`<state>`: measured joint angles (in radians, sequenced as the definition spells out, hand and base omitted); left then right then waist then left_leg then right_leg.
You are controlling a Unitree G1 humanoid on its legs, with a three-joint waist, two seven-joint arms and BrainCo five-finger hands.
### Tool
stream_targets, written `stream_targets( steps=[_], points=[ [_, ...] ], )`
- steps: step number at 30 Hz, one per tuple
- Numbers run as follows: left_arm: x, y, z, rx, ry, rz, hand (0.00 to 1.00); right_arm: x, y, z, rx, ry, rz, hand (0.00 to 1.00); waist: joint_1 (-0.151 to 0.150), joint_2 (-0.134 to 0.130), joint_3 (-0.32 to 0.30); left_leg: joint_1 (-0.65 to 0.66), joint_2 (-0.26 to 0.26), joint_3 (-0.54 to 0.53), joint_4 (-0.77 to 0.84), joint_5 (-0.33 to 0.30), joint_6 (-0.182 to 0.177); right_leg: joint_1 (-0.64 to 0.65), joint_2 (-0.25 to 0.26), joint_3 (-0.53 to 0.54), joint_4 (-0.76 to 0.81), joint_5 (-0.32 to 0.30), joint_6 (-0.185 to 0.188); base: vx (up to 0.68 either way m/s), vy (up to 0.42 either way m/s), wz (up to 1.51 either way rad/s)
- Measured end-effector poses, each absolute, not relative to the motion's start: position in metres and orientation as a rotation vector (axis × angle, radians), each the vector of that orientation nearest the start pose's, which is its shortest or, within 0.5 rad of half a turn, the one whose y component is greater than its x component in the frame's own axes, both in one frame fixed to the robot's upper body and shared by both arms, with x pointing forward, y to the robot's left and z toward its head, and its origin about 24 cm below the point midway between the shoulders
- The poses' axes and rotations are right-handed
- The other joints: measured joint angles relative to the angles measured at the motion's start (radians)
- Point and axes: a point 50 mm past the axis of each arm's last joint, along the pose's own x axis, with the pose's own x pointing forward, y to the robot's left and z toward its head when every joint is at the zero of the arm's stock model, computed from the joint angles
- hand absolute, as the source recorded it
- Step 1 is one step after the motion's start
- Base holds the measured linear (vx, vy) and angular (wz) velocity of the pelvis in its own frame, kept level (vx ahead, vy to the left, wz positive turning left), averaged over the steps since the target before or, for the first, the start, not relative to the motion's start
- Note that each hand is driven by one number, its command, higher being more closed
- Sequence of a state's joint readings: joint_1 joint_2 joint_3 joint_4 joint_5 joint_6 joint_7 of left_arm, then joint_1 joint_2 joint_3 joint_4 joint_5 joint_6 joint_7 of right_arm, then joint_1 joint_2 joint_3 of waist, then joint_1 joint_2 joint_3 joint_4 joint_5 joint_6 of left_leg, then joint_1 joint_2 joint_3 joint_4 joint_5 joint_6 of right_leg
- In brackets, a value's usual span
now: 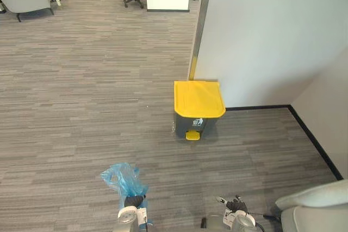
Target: Gather rubbish on tea table into small bin, then transfer packed bag to large trash can.
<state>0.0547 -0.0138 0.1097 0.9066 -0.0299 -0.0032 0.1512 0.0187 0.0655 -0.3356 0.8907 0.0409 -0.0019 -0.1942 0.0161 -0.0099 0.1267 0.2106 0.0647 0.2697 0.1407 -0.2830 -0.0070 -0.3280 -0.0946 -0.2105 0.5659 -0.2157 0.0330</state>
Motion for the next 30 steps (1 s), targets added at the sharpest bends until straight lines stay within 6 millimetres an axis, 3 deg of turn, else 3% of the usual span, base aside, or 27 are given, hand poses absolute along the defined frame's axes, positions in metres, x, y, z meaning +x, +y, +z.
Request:
stream_targets(
  steps=[1,2,3,5,6,7,9,10,11,12,13,14,16,17,18,20,23,25,27,28,30],
  points=[
    [0.132,0.17,-0.147,-0.021,0.965,0.265,1.0,0.138,-0.185,-0.143,0.161,0.93,-0.492,0.0,-0.005,0.0,0.0,0.007,0.0,-0.01,-0.005,0.0,0.0,0.004,0.01,0.006,-0.053,0.027,-0.001,0.49,-0.153,0.7],
    [0.13,0.171,-0.149,-0.017,0.979,0.266,1.0,0.134,-0.186,-0.144,0.162,0.94,-0.498,0.0,-0.015,-0.01,0.005,0.042,-0.014,-0.054,-0.019,-0.005,-0.008,0.038,0.029,0.024,-0.154,0.14,-0.071,0.58,-0.165,0.44],
    [0.128,0.164,-0.15,-0.036,0.99,0.26,1.0,0.138,-0.196,-0.142,0.142,0.93,-0.514,0.0,-0.006,0.032,0.002,0.051,0.017,-0.08,-0.009,0.002,-0.026,0.055,0.05,0.01,-0.151,0.124,-0.082,0.49,-0.133,0.33],
    [0.129,0.16,-0.15,-0.047,0.987,0.255,1.0,0.144,-0.198,-0.14,0.142,0.918,-0.515,0.0,-0.003,0.047,0.002,0.034,0.029,-0.09,0.037,0.016,-0.05,0.06,0.055,0.002,-0.148,0.096,-0.093,0.44,-0.143,0.01],
    [0.132,0.157,-0.149,-0.054,0.983,0.25,1.0,0.143,-0.194,-0.142,0.149,0.93,-0.509,0.0,-0.007,0.057,0.008,-0.009,0.051,-0.091,0.166,0.041,-0.09,0.112,0.069,-0.009,-0.187,0.083,-0.101,0.43,-0.157,0.12],
    [0.133,0.157,-0.149,-0.055,0.979,0.249,1.0,0.141,-0.194,-0.143,0.148,0.938,-0.509,0.0,-0.008,0.055,0.008,-0.03,0.058,-0.093,0.226,0.049,-0.101,0.133,0.07,-0.011,-0.202,0.079,-0.1,0.4,-0.152,0.18],
    [0.136,0.155,-0.147,-0.069,0.964,0.232,1.0,0.142,-0.188,-0.143,0.136,0.935,-0.476,0.0,-0.007,0.05,0.016,-0.18,0.121,-0.093,0.602,0.121,-0.144,0.247,0.082,-0.014,-0.285,0.065,-0.104,0.34,-0.075,0.03],
    [0.138,0.156,-0.145,-0.071,0.949,0.236,1.0,0.143,-0.187,-0.142,0.131,0.934,-0.466,0.0,-0.003,0.052,0.015,-0.246,0.15,-0.064,0.722,0.083,-0.112,0.299,0.086,-0.002,-0.318,0.06,-0.11,0.29,-0.007,-0.17],
    [0.139,0.156,-0.145,-0.072,0.945,0.238,1.0,0.143,-0.186,-0.143,0.133,0.935,-0.466,0.0,-0.001,0.049,0.014,-0.264,0.154,-0.052,0.733,0.068,-0.104,0.314,0.086,0.002,-0.328,0.06,-0.11,0.3,0.036,-0.45],
    [0.14,0.158,-0.143,-0.073,0.927,0.243,1.0,0.144,-0.185,-0.142,0.137,0.933,-0.465,0.0,0.008,0.034,0.015,-0.312,0.156,-0.006,0.671,0.024,-0.076,0.344,0.077,0.03,-0.353,0.061,-0.109,0.2,0.029,-0.38],
    [0.14,0.158,-0.143,-0.073,0.925,0.243,1.0,0.144,-0.185,-0.142,0.137,0.932,-0.465,0.0,0.01,0.034,0.015,-0.315,0.155,-0.001,0.656,0.021,-0.074,0.347,0.076,0.034,-0.355,0.061,-0.109,0.26,0.108,-0.66],
    [0.142,0.158,-0.141,-0.074,0.917,0.245,1.0,0.145,-0.185,-0.142,0.136,0.931,-0.467,0.0,0.023,0.039,0.012,-0.333,0.151,0.008,0.535,0.013,-0.063,0.357,0.075,0.065,-0.363,0.063,-0.104,0.16,0.124,-0.73],
    [0.142,0.158,-0.141,-0.076,0.916,0.249,1.0,0.146,-0.185,-0.142,0.137,0.928,-0.466,0.0,0.034,0.052,0.006,-0.332,0.142,-0.021,0.296,0.063,-0.055,0.362,0.077,0.11,-0.362,0.055,-0.065,0.23,0.21,-0.75],
    [0.141,0.158,-0.142,-0.078,0.922,0.249,1.0,0.143,-0.188,-0.143,0.133,0.938,-0.475,0.0,0.037,0.059,0.001,-0.323,0.123,-0.049,0.203,0.123,-0.085,0.363,0.077,0.134,-0.357,0.042,-0.032,0.26,0.267,-0.37],
    [0.139,0.16,-0.143,-0.071,0.927,0.258,1.0,0.135,-0.184,-0.146,0.145,0.963,-0.478,0.0,0.031,0.032,-0.009,-0.293,0.083,-0.047,0.15,0.136,-0.074,0.36,0.051,0.151,-0.374,0.051,-0.01,0.23,0.26,-0.26],
    [0.142,0.161,-0.142,-0.069,0.918,0.256,1.0,0.13,-0.18,-0.149,0.156,0.984,-0.48,0.0,0.032,0.004,-0.012,-0.272,0.05,-0.007,0.116,0.136,-0.068,0.364,0.014,0.177,-0.395,0.042,0.007,0.15,0.177,-0.31],
    [0.139,0.162,-0.144,-0.063,0.93,0.256,1.0,0.13,-0.181,-0.148,0.16,0.982,-0.484,0.0,0.037,-0.006,-0.019,-0.219,0.025,0.043,0.075,0.128,-0.054,0.363,-0.006,0.226,-0.394,0.057,0.025,0.11,0.139,-0.5],
    [0.138,0.162,-0.145,-0.06,0.942,0.255,1.0,0.131,-0.181,-0.148,0.16,0.981,-0.482,0.0,0.036,0.0,-0.018,-0.181,0.017,0.062,0.035,0.125,-0.048,0.34,-0.008,0.232,-0.322,0.053,0.034,0.07,0.094,-0.48],
    [0.137,0.164,-0.145,-0.04,0.948,0.242,1.0,0.135,-0.18,-0.146,0.157,0.967,-0.475,0.0,0.035,0.01,-0.008,-0.139,0.019,0.083,0.003,0.124,-0.038,0.19,-0.013,0.221,-0.008,0.064,0.069,0.03,0.068,-0.27],
    [0.137,0.164,-0.146,-0.038,0.949,0.242,1.0,0.136,-0.18,-0.146,0.159,0.962,-0.475,0.0,0.034,0.007,-0.005,-0.128,0.015,0.083,-0.001,0.124,-0.036,0.17,-0.018,0.216,0.042,0.073,0.082,0.03,0.031,0.08],
    [0.134,0.167,-0.147,-0.03,0.959,0.246,1.0,0.133,-0.181,-0.147,0.155,0.967,-0.478,0.0,0.022,-0.003,0.003,-0.077,0.004,0.081,-0.023,0.106,-0.015,0.134,-0.055,0.165,0.134,0.031,0.053,0.08,-0.003,0.21]
  ],
)
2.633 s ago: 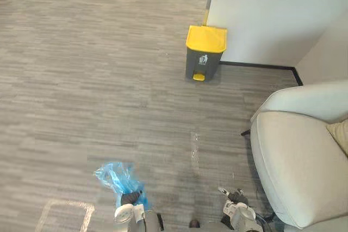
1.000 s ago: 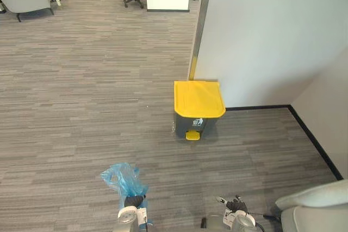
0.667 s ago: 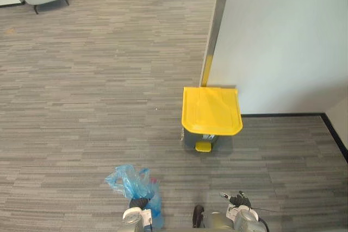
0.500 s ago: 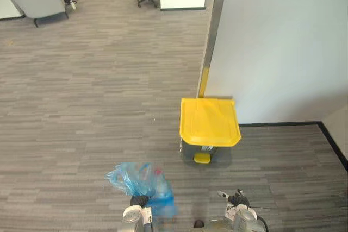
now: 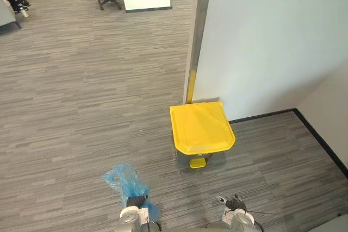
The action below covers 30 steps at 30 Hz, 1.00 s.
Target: Gather rubbish on tea table into small bin, then transfer packed bag to large trash can.
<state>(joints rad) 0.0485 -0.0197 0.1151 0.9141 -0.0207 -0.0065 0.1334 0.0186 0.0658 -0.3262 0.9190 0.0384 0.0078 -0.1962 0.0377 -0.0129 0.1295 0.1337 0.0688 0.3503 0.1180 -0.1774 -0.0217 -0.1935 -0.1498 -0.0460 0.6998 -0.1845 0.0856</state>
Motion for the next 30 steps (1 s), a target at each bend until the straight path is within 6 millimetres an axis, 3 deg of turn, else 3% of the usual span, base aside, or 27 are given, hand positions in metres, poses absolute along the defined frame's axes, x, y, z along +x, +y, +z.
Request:
stream_targets(
  steps=[2,3,4,5,6,10,13,15,17,21,30],
  points=[
    [0.133,0.171,-0.147,-0.024,0.962,0.255,1.0,0.134,-0.179,-0.147,0.146,0.967,-0.46,0.0,0.0,-0.006,0.0,0.018,-0.002,-0.014,-0.01,-0.009,-0.01,-0.014,-0.007,-0.043,-0.053,-0.02,-0.014,0.09,-0.052,0.2],
    [0.132,0.171,-0.147,-0.025,0.965,0.256,1.0,0.135,-0.179,-0.146,0.147,0.965,-0.46,0.0,-0.004,-0.009,0.0,0.024,-0.005,-0.034,-0.008,-0.019,-0.026,-0.018,0.002,-0.063,-0.189,0.001,-0.026,0.14,-0.089,0.2],
    [0.132,0.172,-0.147,-0.024,0.964,0.257,1.0,0.134,-0.179,-0.147,0.147,0.969,-0.46,0.0,-0.004,-0.014,-0.003,0.023,-0.01,-0.04,-0.008,-0.021,-0.03,-0.015,0.007,-0.061,-0.237,0.023,-0.03,0.17,-0.113,0.28],
    [0.133,0.172,-0.148,-0.025,0.966,0.258,1.0,0.129,-0.179,-0.149,0.149,0.988,-0.464,0.0,-0.005,-0.023,-0.01,0.023,-0.023,-0.061,-0.007,-0.028,-0.046,0.002,0.012,-0.059,-0.283,0.044,-0.057,0.23,-0.097,0.23],
    [0.131,0.166,-0.15,-0.047,0.98,0.256,1.0,0.127,-0.19,-0.15,0.136,0.996,-0.493,0.0,-0.005,0.013,-0.016,0.025,-0.002,-0.106,-0.012,-0.023,-0.058,0.021,0.033,-0.084,-0.315,0.04,-0.065,0.25,-0.085,0.22],
    [0.13,0.157,-0.151,-0.071,0.989,0.248,1.0,0.127,-0.194,-0.149,0.134,0.995,-0.507,0.0,-0.008,0.046,-0.023,0.026,0.038,-0.156,-0.016,-0.022,-0.062,0.06,0.072,-0.114,-0.353,0.036,-0.069,0.26,-0.123,0.11],
    [0.136,0.154,-0.149,-0.055,0.975,0.223,1.0,0.124,-0.191,-0.151,0.145,1.003,-0.51,0.0,-0.009,0.024,-0.01,0.006,0.061,-0.171,0.086,-0.032,-0.078,0.146,0.078,-0.154,-0.422,0.036,-0.07,0.12,-0.057,0.39],
    [0.139,0.154,-0.147,-0.053,0.961,0.22,1.0,0.122,-0.188,-0.152,0.151,1.01,-0.507,0.0,-0.004,-0.002,-0.015,-0.08,0.088,-0.162,0.263,-0.051,-0.101,0.184,0.077,-0.17,-0.47,0.046,-0.075,0.06,-0.012,0.23],
    [0.139,0.154,-0.147,-0.054,0.957,0.22,1.0,0.122,-0.187,-0.152,0.154,1.01,-0.503,0.0,0.0,-0.003,-0.017,-0.09,0.094,-0.139,0.295,-0.051,-0.1,0.197,0.077,-0.165,-0.498,0.056,-0.076,0.05,0.026,-0.07],
    [0.139,0.154,-0.147,-0.052,0.963,0.223,1.0,0.121,-0.189,-0.152,0.153,1.013,-0.51,0.0,0.002,0.019,-0.018,-0.022,0.066,-0.1,0.172,-0.049,-0.096,0.192,0.086,-0.114,-0.534,0.087,-0.062,0.05,0.063,-0.3],
    [0.133,0.155,-0.151,-0.045,0.997,0.221,1.0,0.115,-0.196,-0.153,0.155,1.019,-0.539,0.0,0.001,0.03,-0.033,0.031,0.033,-0.057,0.071,-0.048,-0.095,0.191,0.096,-0.032,-0.623,0.155,-0.044,0.0,0.077,-0.29]
  ],
)
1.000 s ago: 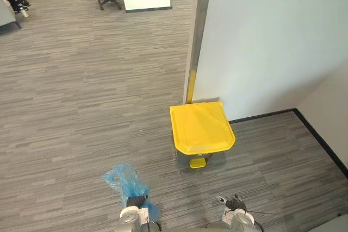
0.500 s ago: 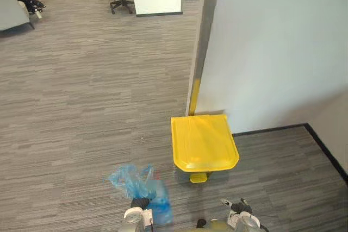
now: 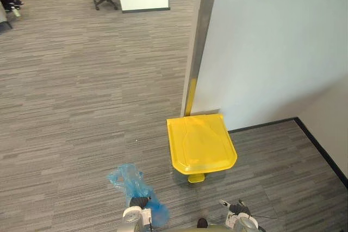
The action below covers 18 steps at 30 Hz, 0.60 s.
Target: Gather rubbish on tea table into small bin, then transfer packed bag to large trash can.
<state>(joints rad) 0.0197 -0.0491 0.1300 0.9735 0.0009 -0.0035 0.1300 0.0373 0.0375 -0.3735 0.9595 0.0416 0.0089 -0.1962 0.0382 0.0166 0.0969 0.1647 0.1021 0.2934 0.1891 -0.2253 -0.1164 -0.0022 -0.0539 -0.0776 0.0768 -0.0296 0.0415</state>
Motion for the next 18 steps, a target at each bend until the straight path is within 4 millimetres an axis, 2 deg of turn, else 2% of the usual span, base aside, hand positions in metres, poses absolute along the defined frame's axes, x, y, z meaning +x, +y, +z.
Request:
stream_targets(
  steps=[6,10,18],
  points=[
    [0.129,0.173,-0.152,0.001,1.006,0.242,1.0,0.113,-0.198,-0.154,0.154,1.03,-0.547,0.0,0.0,0.0,-0.004,0.014,-0.023,-0.005,-0.036,0.012,0.019,0.001,-0.01,0.016,-0.021,0.018,0.007,-0.04,0.031,-0.06],
    [0.122,0.172,-0.155,0.005,1.031,0.241,1.0,0.112,-0.199,-0.155,0.151,1.038,-0.547,0.0,0.002,0.001,-0.005,0.011,-0.029,-0.007,-0.049,0.017,0.027,0.001,-0.01,0.024,-0.053,0.047,0.008,-0.06,0.012,-0.05],
    [0.12,0.176,-0.155,0.022,1.033,0.237,1.0,0.111,-0.2,-0.156,0.144,1.057,-0.545,0.0,0.001,-0.001,-0.007,0.012,-0.028,-0.045,-0.099,0.015,0.042,-0.01,0.008,0.036,-0.099,0.102,-0.002,-0.1,-0.025,-0.05]
  ],
)
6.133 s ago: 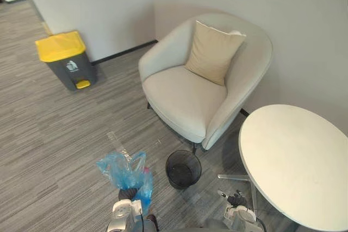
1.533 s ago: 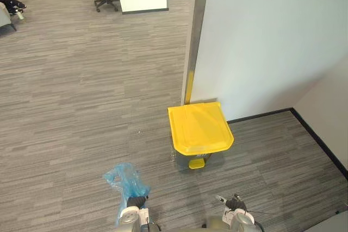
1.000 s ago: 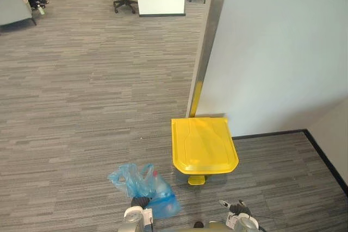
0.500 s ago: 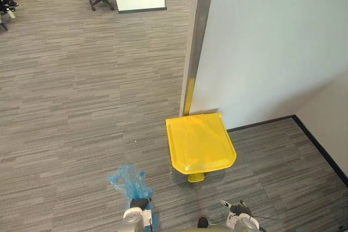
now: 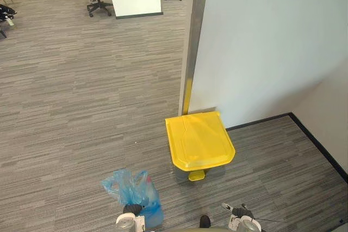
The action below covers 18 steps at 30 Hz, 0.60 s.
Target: Gather rubbish on tea table into small bin, then transfer packed bag to large trash can.
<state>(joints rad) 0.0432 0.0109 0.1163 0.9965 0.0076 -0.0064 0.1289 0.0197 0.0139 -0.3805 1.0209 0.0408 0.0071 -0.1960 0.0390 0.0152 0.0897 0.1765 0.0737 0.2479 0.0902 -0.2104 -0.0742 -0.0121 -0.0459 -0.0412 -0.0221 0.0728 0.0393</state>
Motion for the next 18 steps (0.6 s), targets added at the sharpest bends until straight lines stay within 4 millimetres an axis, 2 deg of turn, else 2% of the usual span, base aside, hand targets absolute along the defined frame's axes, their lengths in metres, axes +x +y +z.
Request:
stream_targets(
  steps=[6,11,14,15,16,17,18],
  points=[
    [0.116,0.18,-0.155,0.027,1.04,0.247,1.0,0.107,-0.205,-0.157,0.127,1.07,-0.55,0.0,0.001,-0.001,0.001,0.001,-0.005,0.023,-0.014,-0.004,0.006,-0.011,0.006,0.04,-0.031,0.044,-0.005,-0.11,-0.031,-0.2],
    [0.116,0.181,-0.155,0.027,1.04,0.251,1.0,0.107,-0.206,-0.157,0.121,1.07,-0.549,0.0,0.003,-0.002,0.005,-0.004,-0.002,0.052,-0.001,-0.012,0.006,-0.042,0.01,0.063,0.002,0.035,0.008,-0.06,-0.029,-0.21],
    [0.118,0.182,-0.154,0.027,1.03,0.255,1.0,0.111,-0.204,-0.156,0.104,1.06,-0.521,0.0,0.003,-0.015,0.014,-0.003,0.0,0.048,0.042,-0.041,0.011,-0.107,-0.003,0.056,0.186,-0.048,0.018,0.0,0.006,0.06],
    [0.118,0.183,-0.154,0.031,1.026,0.256,1.0,0.112,-0.202,-0.155,0.102,1.054,-0.514,0.0,0.003,-0.023,0.019,-0.001,-0.004,0.04,0.057,-0.057,0.025,-0.126,-0.015,0.051,0.253,-0.081,0.029,0.0,0.021,0.24],
    [0.118,0.184,-0.154,0.027,1.026,0.265,1.0,0.114,-0.202,-0.154,0.103,1.044,-0.512,0.0,0.003,-0.026,0.022,0.007,-0.015,0.016,0.058,-0.068,0.045,-0.167,-0.038,0.03,0.366,-0.105,0.056,0.01,0.024,0.32],
    [0.119,0.183,-0.154,0.024,1.025,0.264,1.0,0.116,-0.203,-0.153,0.1,1.035,-0.514,0.0,-0.002,-0.023,0.03,0.02,-0.014,0.007,0.058,-0.068,0.05,-0.203,-0.047,0.01,0.456,-0.102,0.063,0.03,0.033,0.44],
    [0.12,0.183,-0.153,0.024,1.023,0.262,1.0,0.118,-0.206,-0.152,0.101,1.023,-0.523,0.0,-0.01,-0.011,0.056,0.044,-0.009,-0.012,0.065,-0.076,0.062,-0.251,-0.053,-0.028,0.537,-0.139,0.074,0.03,0.024,0.41]
  ],
)
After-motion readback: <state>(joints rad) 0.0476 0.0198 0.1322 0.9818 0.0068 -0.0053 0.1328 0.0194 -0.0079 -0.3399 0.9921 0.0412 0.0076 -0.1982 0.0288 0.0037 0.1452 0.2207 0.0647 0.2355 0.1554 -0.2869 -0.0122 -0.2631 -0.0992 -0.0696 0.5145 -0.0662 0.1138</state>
